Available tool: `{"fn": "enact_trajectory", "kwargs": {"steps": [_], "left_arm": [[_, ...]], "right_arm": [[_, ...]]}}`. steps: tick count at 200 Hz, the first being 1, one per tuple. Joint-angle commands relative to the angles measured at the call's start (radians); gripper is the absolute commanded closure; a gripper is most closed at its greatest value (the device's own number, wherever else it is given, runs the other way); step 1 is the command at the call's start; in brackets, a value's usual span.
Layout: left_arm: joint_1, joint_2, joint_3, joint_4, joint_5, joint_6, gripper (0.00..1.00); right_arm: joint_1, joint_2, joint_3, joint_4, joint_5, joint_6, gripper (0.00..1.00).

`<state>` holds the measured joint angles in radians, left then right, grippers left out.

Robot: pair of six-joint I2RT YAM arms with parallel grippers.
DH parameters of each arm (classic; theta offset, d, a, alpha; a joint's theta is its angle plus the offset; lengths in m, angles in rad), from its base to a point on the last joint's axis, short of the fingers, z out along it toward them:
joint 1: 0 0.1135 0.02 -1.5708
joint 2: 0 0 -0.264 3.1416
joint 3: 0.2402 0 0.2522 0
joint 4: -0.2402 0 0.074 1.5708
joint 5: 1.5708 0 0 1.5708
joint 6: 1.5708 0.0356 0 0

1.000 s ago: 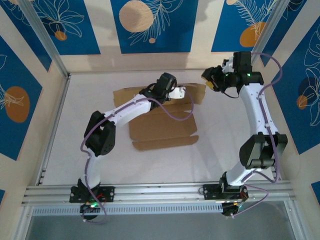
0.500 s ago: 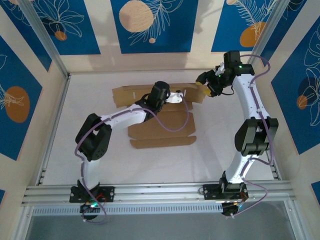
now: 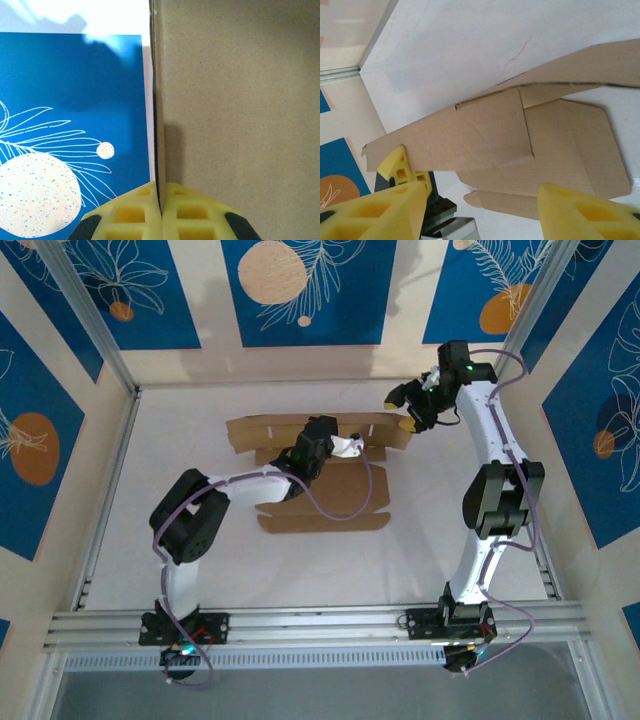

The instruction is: Fold the paper box

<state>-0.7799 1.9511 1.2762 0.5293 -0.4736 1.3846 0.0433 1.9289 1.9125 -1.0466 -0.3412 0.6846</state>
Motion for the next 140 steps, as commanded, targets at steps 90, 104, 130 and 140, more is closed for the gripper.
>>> {"fn": "enact_trajectory", "kwargs": {"steps": [90,104,130,140], "left_arm": [[-0.047,-0.044,-0.044,0.108,-0.026,0.008,1.0],[-0.052,-0.047,-0.058,0.12,-0.03,0.007,1.0],[-0.056,-0.055,-0.075,0.127,-0.035,0.005,1.0],[-0.057,-0.058,-0.08,0.128,-0.037,0.0,1.0]], "right_arm": [[0.078,0.043,-0.071,0.199,-0.214,0.129,0.39],[0.068,0.028,-0.125,0.28,-0.273,0.169,0.41],[0.037,-0.014,-0.24,0.446,-0.357,0.254,0.48],[0.03,-0.029,-0.278,0.504,-0.384,0.279,0.5]]}}
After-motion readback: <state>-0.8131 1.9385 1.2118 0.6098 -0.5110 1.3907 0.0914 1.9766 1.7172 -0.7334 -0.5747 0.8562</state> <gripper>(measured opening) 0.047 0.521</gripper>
